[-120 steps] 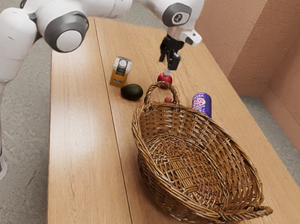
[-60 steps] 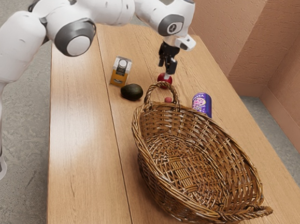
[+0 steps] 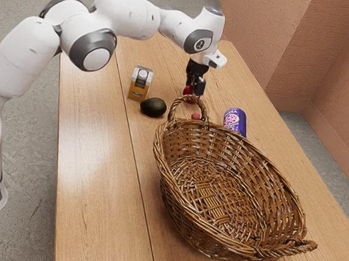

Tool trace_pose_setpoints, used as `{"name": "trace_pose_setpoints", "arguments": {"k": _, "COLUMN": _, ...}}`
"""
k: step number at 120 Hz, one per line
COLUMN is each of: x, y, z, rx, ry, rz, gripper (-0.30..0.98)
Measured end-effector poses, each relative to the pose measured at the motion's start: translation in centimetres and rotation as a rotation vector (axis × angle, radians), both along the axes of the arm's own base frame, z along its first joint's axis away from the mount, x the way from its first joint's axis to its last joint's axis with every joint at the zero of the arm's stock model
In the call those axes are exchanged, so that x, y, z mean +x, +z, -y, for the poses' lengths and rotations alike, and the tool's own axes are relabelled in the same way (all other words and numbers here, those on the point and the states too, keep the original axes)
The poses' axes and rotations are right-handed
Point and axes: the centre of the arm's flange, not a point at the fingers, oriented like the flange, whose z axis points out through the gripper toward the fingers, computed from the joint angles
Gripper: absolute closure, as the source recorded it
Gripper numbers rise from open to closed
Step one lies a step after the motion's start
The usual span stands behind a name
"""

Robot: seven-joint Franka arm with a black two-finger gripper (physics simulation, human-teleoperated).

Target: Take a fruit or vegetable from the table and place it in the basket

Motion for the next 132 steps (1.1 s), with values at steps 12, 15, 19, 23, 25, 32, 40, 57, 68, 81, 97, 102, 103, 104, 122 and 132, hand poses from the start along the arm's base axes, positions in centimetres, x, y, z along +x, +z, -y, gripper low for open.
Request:
{"name": "trace_pose_setpoints", "arguments": {"k": 12, "x": 0.2, "y": -0.7, "z": 0.0, "rx": -0.002, "ry": -0.004, "rz": 0.003, "gripper": 0.00}}
{"name": "trace_pose_setpoints", "arguments": {"k": 15, "x": 0.3, "y": -0.9, "z": 0.0, "rx": -0.002, "ry": -0.005, "rz": 0.004, "gripper": 0.00}}
{"name": "trace_pose_setpoints", "arguments": {"k": 19, "x": 0.3, "y": -1.1, "z": 0.0, "rx": -0.002, "ry": -0.006, "rz": 0.004, "gripper": 0.00}}
{"name": "trace_pose_setpoints", "arguments": {"k": 23, "x": 0.4, "y": -1.2, "z": 0.0, "rx": -0.002, "ry": -0.007, "rz": 0.004, "gripper": 0.00}}
{"name": "trace_pose_setpoints", "arguments": {"k": 25, "x": 0.4, "y": -1.3, "z": 0.0, "rx": -0.002, "ry": -0.008, "rz": 0.004, "gripper": 0.00}}
{"name": "trace_pose_setpoints", "arguments": {"k": 32, "x": 0.5, "y": -1.4, "z": 0.0, "rx": -0.001, "ry": -0.010, "rz": 0.006, "gripper": 0.00}}
{"name": "trace_pose_setpoints", "arguments": {"k": 40, "x": 0.5, "y": -1.5, "z": 0.0, "rx": -0.002, "ry": -0.011, "rz": 0.010, "gripper": 0.05}}
{"name": "trace_pose_setpoints", "arguments": {"k": 57, "x": 0.6, "y": -1.3, "z": 0.0, "rx": -0.003, "ry": -0.019, "rz": 0.020, "gripper": 0.33}}
{"name": "trace_pose_setpoints", "arguments": {"k": 68, "x": 0.6, "y": -1.1, "z": 0.0, "rx": 0.000, "ry": -0.024, "rz": 0.026, "gripper": 0.34}}
{"name": "trace_pose_setpoints", "arguments": {"k": 81, "x": 0.0, "y": 2.4, "z": 0.1, "rx": 0.005, "ry": -0.030, "rz": 0.058, "gripper": 0.36}}
{"name": "trace_pose_setpoints", "arguments": {"k": 97, "x": -3.3, "y": 12.1, "z": 0.8, "rx": 0.010, "ry": -0.038, "rz": 0.132, "gripper": 0.37}}
{"name": "trace_pose_setpoints", "arguments": {"k": 102, "x": -4.9, "y": 15.8, "z": 1.2, "rx": 0.015, "ry": -0.041, "rz": 0.158, "gripper": 0.35}}
{"name": "trace_pose_setpoints", "arguments": {"k": 103, "x": -5.3, "y": 16.6, "z": 1.3, "rx": 0.016, "ry": -0.043, "rz": 0.163, "gripper": 0.36}}
{"name": "trace_pose_setpoints", "arguments": {"k": 104, "x": -5.6, "y": 17.2, "z": 1.5, "rx": 0.017, "ry": -0.044, "rz": 0.167, "gripper": 0.35}}
{"name": "trace_pose_setpoints", "arguments": {"k": 122, "x": -8.5, "y": 25.6, "z": 11.1, "rx": -0.019, "ry": -0.176, "rz": 0.186, "gripper": 0.34}}
{"name": "trace_pose_setpoints", "arguments": {"k": 132, "x": -8.3, "y": 26.8, "z": 20.2, "rx": -0.055, "ry": -0.308, "rz": 0.156, "gripper": 0.35}}
